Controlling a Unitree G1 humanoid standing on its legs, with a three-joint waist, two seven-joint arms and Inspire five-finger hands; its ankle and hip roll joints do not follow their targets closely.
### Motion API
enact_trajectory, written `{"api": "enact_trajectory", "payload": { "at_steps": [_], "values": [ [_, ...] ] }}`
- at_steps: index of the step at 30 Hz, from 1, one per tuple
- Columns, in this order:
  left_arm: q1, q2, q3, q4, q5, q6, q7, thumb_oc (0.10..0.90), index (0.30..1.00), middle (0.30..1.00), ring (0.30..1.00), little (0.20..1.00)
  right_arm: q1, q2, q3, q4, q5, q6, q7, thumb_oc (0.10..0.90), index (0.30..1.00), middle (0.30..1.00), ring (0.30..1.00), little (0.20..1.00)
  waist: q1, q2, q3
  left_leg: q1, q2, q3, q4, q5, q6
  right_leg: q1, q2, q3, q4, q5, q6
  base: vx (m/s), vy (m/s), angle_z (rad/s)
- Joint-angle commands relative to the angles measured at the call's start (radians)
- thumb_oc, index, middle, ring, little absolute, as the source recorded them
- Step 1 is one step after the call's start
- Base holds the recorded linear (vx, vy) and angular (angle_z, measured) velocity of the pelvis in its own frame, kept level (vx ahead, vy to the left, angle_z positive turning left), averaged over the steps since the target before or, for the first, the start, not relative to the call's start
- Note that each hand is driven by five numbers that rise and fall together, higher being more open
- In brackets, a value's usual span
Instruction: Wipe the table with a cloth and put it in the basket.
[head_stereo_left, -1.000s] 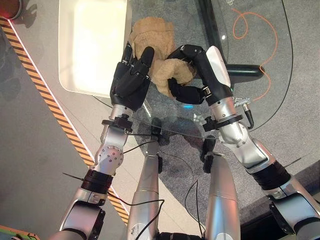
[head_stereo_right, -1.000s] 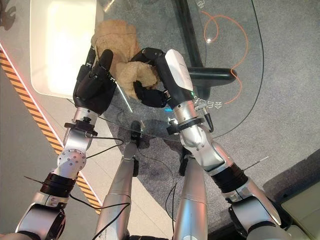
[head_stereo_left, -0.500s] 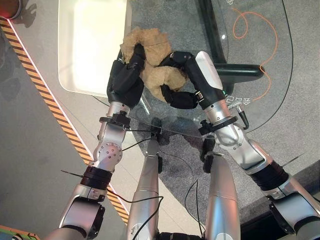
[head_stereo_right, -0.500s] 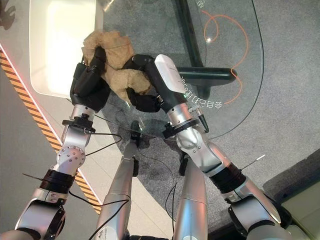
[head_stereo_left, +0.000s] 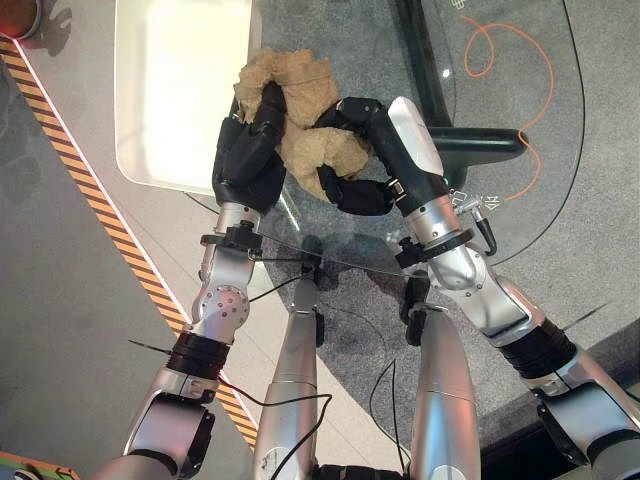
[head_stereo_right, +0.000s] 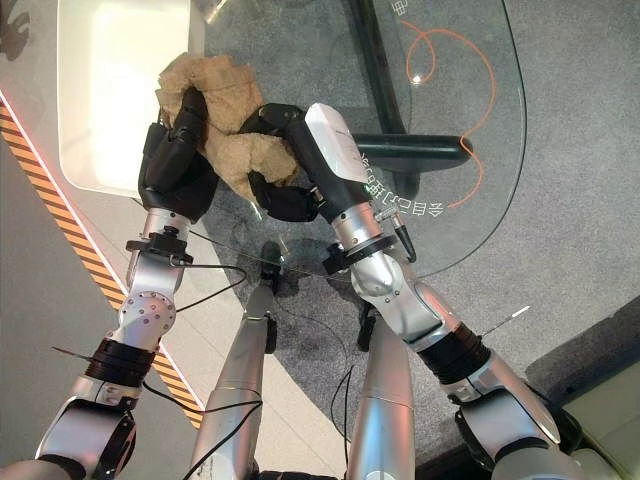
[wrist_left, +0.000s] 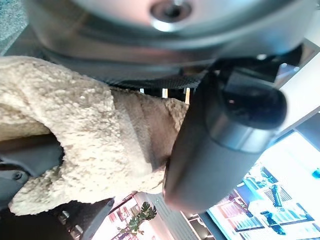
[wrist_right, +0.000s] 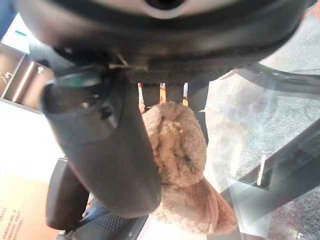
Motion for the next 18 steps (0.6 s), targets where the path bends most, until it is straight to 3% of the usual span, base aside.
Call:
{"api": "enact_trajectory", "payload": {
  "at_steps": [1,8,18],
  "values": [
    [-0.111,-0.001,0.021,-0.135,0.030,-0.080,-0.061,0.100,0.300,0.300,0.300,0.200,-0.177,0.049,-0.053,-0.133,-0.026,-0.103,-0.036,0.800,0.900,0.900,0.900,0.900,-0.002,-0.050,-0.022,0.043,-0.102,0.133,0.126,-0.182,0.117,0.053,0.056,-0.021,-0.285,0.188,0.024,0.00,0.000,0.00],
    [-0.105,-0.026,0.041,-0.137,0.009,-0.147,-0.012,0.100,0.300,0.300,0.300,0.200,-0.172,0.069,-0.059,-0.134,-0.044,-0.098,-0.037,0.800,0.900,0.900,0.900,0.900,0.000,-0.050,-0.022,0.044,-0.104,0.131,0.125,-0.182,0.117,0.055,0.056,-0.021,-0.287,0.186,0.023,0.00,0.000,0.00],
    [-0.111,-0.068,0.086,-0.138,0.066,-0.314,0.155,0.100,0.300,0.300,0.300,0.200,-0.184,0.098,-0.061,-0.122,-0.061,-0.088,-0.045,0.800,0.900,0.900,0.900,0.900,0.009,-0.057,-0.022,0.037,-0.111,0.123,0.127,-0.181,0.116,0.052,0.058,-0.025,-0.286,0.181,0.020,0.00,0.000,0.00]
  ]
}}
